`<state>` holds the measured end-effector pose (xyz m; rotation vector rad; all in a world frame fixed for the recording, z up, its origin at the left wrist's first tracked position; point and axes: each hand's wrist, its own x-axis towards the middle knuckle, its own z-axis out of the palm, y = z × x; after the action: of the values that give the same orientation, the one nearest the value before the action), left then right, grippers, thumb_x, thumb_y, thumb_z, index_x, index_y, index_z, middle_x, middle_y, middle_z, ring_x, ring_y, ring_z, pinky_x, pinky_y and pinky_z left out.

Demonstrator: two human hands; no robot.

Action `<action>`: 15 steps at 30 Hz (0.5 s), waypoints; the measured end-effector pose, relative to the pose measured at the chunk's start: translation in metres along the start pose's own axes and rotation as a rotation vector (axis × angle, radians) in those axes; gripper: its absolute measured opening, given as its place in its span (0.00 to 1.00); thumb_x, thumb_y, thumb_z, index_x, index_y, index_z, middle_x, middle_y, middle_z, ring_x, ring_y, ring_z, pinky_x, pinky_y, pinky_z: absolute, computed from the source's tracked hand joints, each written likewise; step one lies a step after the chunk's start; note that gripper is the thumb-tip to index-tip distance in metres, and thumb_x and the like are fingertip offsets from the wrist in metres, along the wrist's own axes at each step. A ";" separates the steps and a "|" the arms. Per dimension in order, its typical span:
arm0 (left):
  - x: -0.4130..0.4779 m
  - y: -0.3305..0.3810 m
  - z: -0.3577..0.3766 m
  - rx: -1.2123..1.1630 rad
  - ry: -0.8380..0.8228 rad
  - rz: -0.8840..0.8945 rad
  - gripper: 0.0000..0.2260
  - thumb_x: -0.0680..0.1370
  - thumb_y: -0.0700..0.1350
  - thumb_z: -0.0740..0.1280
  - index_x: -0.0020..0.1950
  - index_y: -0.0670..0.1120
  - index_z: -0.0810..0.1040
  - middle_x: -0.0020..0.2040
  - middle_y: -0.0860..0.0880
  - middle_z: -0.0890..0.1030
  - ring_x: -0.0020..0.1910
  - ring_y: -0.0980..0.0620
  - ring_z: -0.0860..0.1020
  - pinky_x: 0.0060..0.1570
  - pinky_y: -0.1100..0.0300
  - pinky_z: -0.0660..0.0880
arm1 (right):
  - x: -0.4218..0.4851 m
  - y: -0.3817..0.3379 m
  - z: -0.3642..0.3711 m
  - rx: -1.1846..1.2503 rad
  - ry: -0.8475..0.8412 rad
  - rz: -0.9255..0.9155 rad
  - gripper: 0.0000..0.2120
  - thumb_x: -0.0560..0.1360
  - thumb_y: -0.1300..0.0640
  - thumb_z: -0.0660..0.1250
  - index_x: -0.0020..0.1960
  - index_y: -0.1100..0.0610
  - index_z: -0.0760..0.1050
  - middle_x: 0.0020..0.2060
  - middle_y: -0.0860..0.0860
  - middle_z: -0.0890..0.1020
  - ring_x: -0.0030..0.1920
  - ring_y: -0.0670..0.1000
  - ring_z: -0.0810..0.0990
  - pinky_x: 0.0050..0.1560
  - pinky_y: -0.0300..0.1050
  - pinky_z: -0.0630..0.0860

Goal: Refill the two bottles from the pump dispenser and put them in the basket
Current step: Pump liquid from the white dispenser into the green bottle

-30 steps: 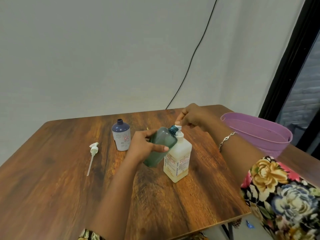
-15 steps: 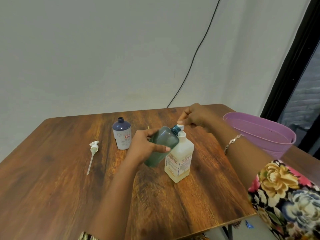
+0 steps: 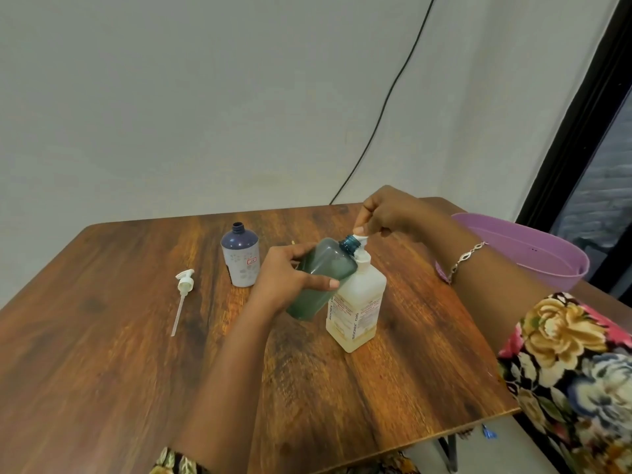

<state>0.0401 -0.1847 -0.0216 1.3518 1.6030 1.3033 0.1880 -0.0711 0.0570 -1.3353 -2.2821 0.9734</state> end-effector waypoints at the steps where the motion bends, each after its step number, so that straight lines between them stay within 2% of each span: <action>1: 0.000 -0.002 0.001 0.004 -0.002 -0.006 0.32 0.63 0.39 0.77 0.65 0.45 0.74 0.57 0.50 0.76 0.57 0.49 0.73 0.59 0.50 0.71 | 0.000 0.002 0.002 -0.005 -0.003 0.007 0.09 0.71 0.68 0.68 0.34 0.59 0.75 0.33 0.51 0.77 0.35 0.46 0.70 0.35 0.37 0.68; 6: -0.001 -0.008 0.004 0.010 -0.013 -0.016 0.32 0.62 0.40 0.78 0.65 0.45 0.74 0.57 0.50 0.77 0.57 0.49 0.73 0.58 0.49 0.71 | -0.003 0.018 0.007 0.084 -0.006 0.036 0.07 0.70 0.67 0.70 0.35 0.58 0.77 0.35 0.51 0.78 0.36 0.47 0.70 0.33 0.38 0.68; 9: -0.002 -0.004 0.002 -0.026 -0.019 -0.013 0.30 0.63 0.38 0.77 0.65 0.46 0.74 0.52 0.53 0.76 0.53 0.51 0.73 0.54 0.54 0.70 | -0.001 0.012 0.003 0.100 0.022 0.006 0.08 0.70 0.67 0.70 0.34 0.58 0.77 0.34 0.52 0.79 0.37 0.49 0.71 0.35 0.38 0.69; 11: -0.001 -0.001 -0.001 -0.023 -0.011 0.000 0.30 0.64 0.38 0.77 0.65 0.46 0.74 0.52 0.53 0.76 0.53 0.52 0.73 0.53 0.55 0.70 | -0.001 0.006 -0.002 0.109 0.003 0.001 0.08 0.70 0.69 0.69 0.34 0.59 0.77 0.33 0.53 0.78 0.35 0.48 0.70 0.34 0.38 0.68; 15: 0.002 0.000 0.000 0.015 -0.005 0.015 0.30 0.63 0.39 0.77 0.64 0.45 0.74 0.55 0.51 0.77 0.54 0.50 0.73 0.57 0.51 0.71 | -0.001 0.010 -0.001 0.113 -0.011 0.027 0.08 0.71 0.68 0.69 0.35 0.59 0.77 0.33 0.53 0.77 0.34 0.47 0.69 0.32 0.38 0.68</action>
<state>0.0398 -0.1831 -0.0210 1.3770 1.6049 1.2984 0.1953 -0.0686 0.0511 -1.3199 -2.1872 1.1044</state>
